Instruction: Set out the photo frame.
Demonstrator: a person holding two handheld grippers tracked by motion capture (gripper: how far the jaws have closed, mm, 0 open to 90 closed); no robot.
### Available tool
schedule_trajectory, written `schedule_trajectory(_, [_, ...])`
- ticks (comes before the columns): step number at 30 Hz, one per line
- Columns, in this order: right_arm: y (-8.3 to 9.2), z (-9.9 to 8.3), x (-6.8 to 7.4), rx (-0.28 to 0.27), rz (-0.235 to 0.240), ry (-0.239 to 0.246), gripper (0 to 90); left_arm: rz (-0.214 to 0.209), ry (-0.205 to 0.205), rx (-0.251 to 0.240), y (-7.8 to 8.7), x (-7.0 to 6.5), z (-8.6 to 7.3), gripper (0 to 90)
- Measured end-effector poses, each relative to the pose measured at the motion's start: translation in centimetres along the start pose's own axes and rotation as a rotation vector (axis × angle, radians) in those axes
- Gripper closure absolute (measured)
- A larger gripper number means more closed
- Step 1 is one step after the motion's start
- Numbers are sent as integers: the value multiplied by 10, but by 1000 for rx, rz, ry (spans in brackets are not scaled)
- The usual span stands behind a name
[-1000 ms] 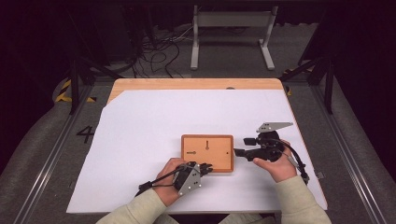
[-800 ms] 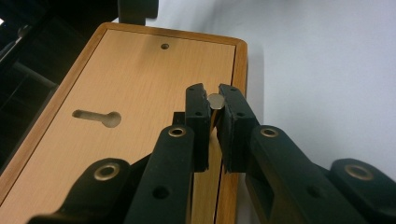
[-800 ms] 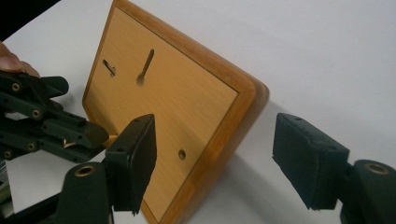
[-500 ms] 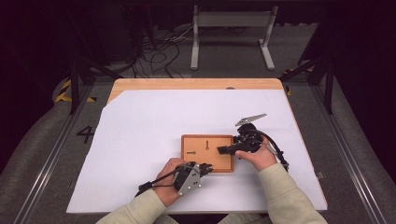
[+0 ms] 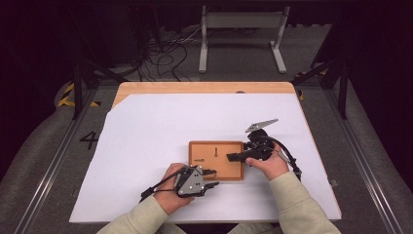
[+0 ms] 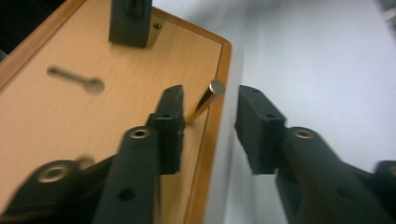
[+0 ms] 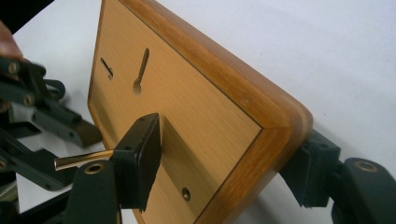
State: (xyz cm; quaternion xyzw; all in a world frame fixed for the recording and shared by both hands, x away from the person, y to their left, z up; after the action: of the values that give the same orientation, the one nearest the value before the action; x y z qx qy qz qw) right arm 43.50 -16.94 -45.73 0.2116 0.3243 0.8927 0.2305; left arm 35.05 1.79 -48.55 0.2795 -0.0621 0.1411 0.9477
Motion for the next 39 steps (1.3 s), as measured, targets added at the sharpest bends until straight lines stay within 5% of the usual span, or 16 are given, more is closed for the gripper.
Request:
schedule_trajectory(2, [2, 0, 1, -4, -2, 11, 368, -28, 61, -13, 10, 2, -3, 571])
schedule_trajectory(9, [9, 0, 8, -7, -21, 55, 402, -30, 147, -36, 34, 11, -13, 514])
schedule_trajectory(10, [10, 0, 10, -7, -24, 64, 406, -16, 192, -56, 45, 17, -16, 508])
schedule_trajectory(18, [19, 0, 20, -1, -47, 136, 450, 66, 283, -109, 69, 45, -27, 497])
schedule_trajectory(29, [34, -8, 42, 12, -98, 308, 513, 134, 360, -98, 82, 62, -42, 444])
schedule_trajectory(37, [43, -14, 56, 16, -110, 354, 561, 130, 397, -94, 85, 64, -47, 460])
schedule_trajectory(39, [45, -17, 61, 18, -109, 365, 576, 121, 402, -94, 85, 64, -48, 523])
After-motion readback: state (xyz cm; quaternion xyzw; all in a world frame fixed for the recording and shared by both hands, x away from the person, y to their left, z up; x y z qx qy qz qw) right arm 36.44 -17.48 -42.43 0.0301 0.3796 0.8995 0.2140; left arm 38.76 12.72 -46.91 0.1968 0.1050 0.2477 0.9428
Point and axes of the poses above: each handheld gripper's, and its own axes: y roughly backward along the jaws, z roughly out of its top, x roughly to its left, the point moved 6 cm from there along -y, roughly forward along the jaws, and after that the axes turned 6 degrees about y, right-handed, at the moved point
